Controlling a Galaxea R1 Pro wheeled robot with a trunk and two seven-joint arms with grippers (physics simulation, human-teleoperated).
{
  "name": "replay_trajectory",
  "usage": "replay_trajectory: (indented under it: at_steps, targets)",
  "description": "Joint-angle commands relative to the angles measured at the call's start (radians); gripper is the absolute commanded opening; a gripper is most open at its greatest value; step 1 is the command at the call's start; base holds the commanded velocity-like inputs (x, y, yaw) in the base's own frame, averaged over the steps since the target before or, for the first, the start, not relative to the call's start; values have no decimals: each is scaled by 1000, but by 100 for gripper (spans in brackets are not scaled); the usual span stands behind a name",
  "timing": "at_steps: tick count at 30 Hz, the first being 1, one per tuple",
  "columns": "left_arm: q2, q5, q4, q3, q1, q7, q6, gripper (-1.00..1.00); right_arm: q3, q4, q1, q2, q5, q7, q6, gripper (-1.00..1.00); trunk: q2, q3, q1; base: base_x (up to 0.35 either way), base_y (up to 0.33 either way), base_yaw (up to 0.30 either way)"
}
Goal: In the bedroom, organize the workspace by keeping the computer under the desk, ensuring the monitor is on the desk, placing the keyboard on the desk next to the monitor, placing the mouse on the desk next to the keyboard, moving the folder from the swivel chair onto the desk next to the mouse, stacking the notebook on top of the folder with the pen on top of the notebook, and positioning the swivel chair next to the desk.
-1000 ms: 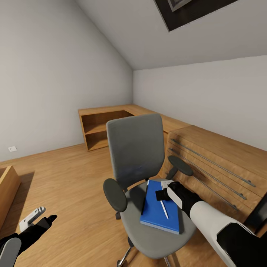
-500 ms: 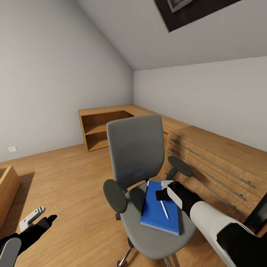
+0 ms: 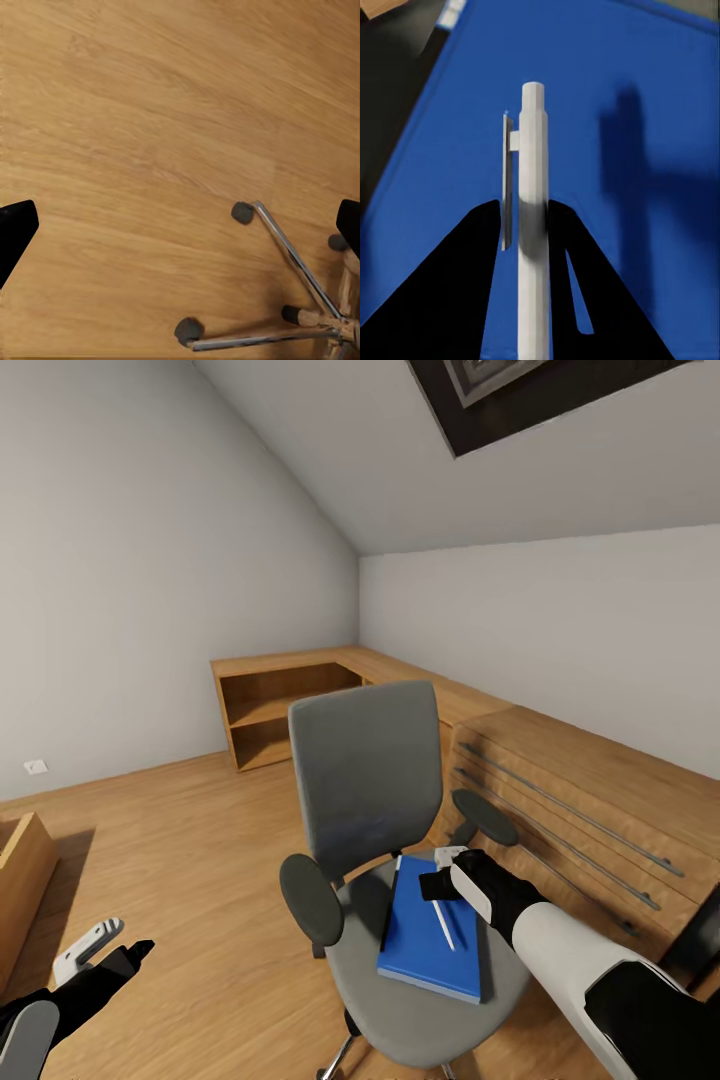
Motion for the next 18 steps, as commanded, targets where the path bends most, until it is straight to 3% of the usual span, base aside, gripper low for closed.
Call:
replay_trajectory:
  at_steps: [1, 18]
  targets:
    - [0, 10, -1, 0, -1, 9, 3, 100, 5, -2, -1, -1, -6, -4, 4, -100, 7, 2, -4, -166, 0, 0]
    - [-2, 9, 7, -1, -1, 12, 5, 100, 6, -40, -1, -5, -6, -8, 3, -100, 126, 55, -69, -318, 0, 0]
